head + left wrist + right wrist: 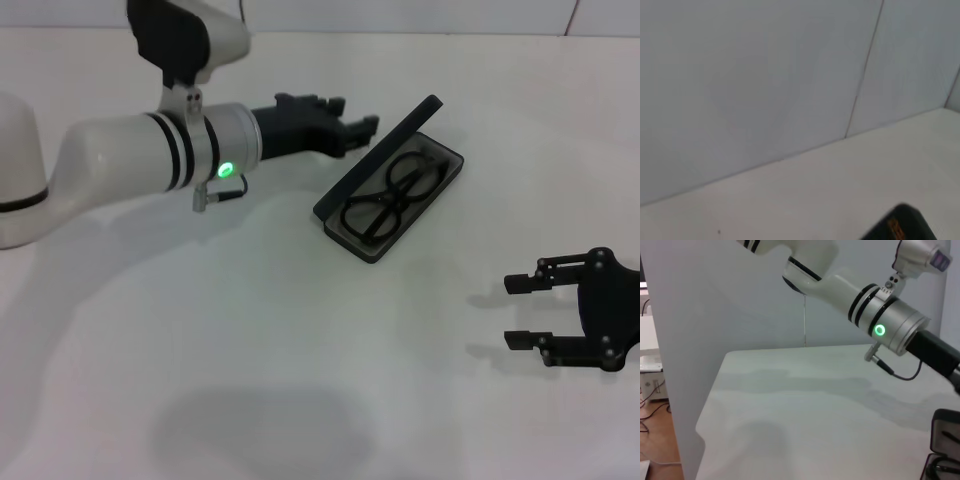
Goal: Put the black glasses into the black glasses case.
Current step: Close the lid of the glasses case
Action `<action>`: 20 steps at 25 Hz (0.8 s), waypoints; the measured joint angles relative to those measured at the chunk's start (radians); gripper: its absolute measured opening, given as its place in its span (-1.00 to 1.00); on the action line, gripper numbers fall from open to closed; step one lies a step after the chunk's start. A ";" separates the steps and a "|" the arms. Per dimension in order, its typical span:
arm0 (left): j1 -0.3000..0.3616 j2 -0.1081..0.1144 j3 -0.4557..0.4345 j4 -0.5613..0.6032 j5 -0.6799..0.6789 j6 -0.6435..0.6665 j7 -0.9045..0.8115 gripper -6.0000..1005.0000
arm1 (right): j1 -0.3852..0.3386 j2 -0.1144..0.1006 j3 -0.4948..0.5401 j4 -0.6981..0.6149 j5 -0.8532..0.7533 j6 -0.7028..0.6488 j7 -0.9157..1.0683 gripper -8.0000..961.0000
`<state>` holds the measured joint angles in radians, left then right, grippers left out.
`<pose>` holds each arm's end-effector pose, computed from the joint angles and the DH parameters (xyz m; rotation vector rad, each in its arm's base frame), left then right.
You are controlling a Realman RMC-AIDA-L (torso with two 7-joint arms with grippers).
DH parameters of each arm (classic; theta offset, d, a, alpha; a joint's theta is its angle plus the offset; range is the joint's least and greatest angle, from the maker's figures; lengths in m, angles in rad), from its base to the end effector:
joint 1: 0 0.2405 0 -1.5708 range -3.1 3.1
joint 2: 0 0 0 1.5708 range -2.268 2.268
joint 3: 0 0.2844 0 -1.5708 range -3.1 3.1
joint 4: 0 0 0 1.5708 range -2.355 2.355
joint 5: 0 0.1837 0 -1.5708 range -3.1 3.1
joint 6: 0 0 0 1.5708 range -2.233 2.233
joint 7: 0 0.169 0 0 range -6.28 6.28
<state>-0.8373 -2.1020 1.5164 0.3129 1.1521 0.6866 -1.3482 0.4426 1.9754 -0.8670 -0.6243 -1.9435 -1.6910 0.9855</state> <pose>-0.1920 0.4272 -0.1261 -2.4778 -0.7428 -0.4892 0.2860 0.2862 -0.0199 -2.9116 0.0715 0.5820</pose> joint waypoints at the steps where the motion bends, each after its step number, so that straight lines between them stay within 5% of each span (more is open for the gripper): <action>1: 0.005 -0.001 0.025 0.005 -0.002 0.003 0.000 0.09 | 0.000 0.000 0.000 0.001 0.000 0.000 -0.001 0.15; 12: 0.134 -0.005 0.389 0.249 -0.013 -0.071 0.015 0.09 | -0.007 0.003 -0.001 0.002 -0.002 0.014 -0.003 0.14; 20: 0.155 0.002 0.417 0.275 -0.207 -0.090 0.128 0.09 | -0.011 0.009 0.010 -0.002 -0.043 0.057 0.001 0.14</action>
<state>-0.6824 -2.1003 1.9331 0.5882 0.9447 0.5963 -1.2199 0.4319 1.9847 -0.8572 -0.6264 -1.9862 -1.6336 0.9861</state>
